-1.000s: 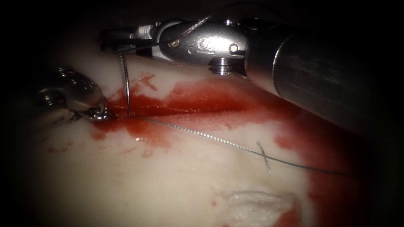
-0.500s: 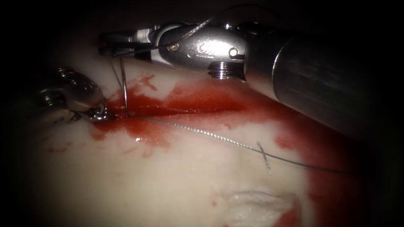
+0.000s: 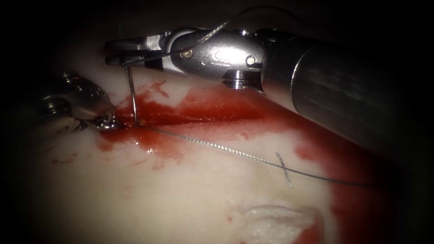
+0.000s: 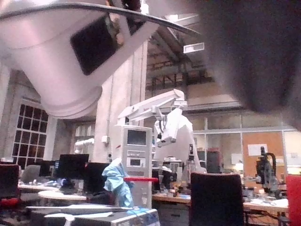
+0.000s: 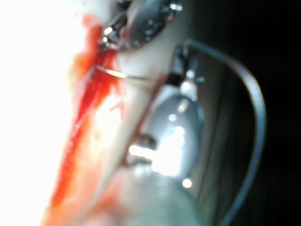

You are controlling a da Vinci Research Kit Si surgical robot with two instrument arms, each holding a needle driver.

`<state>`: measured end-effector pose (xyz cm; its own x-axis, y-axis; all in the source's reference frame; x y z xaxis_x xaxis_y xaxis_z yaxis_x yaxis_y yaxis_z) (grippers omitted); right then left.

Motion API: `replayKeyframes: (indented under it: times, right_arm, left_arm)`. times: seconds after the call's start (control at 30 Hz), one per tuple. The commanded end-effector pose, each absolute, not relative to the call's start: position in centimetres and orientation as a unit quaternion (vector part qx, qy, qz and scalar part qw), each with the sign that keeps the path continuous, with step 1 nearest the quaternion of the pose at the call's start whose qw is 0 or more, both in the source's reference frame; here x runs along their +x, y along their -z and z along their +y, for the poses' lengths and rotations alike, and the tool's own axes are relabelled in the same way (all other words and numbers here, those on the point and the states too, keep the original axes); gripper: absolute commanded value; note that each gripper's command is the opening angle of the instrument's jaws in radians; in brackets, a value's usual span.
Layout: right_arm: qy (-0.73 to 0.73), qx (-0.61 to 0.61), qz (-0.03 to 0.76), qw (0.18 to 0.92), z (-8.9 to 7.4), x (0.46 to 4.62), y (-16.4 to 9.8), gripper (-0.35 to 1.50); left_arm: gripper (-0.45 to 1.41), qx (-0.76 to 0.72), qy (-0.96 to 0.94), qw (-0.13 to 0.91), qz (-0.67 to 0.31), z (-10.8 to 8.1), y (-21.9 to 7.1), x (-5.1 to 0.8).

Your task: Wound Closure

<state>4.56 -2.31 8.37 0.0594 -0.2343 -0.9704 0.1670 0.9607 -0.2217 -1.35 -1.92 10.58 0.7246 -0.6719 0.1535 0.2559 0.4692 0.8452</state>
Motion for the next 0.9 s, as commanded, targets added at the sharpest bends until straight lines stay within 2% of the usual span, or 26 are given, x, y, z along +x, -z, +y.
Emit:
replayKeyframes:
  times: [0.03,0.4,0.53,0.9]
  right_arm:
    - [0.140,-0.026,0.673,0.726,-2.21,4.64,-8.38,-0.35]
    - [0.121,0.011,0.659,0.742,-2.23,4.65,-8.41,-0.35]
    - [0.137,-0.036,0.659,0.739,-2.17,4.65,-8.36,-0.35]
    - [0.159,-0.066,0.661,0.731,-2.17,4.66,-8.34,-0.35]
  left_arm:
    - [-0.45,0.429,0.281,0.823,-0.244,-1.80,-10.54,-1.41]
    - [-0.45,0.428,0.278,0.824,-0.245,-1.81,-10.54,-1.41]
    - [-0.45,0.431,0.277,0.823,-0.244,-1.83,-10.53,-1.42]
    - [-0.45,0.433,0.275,0.823,-0.243,-1.83,-10.52,-1.42]
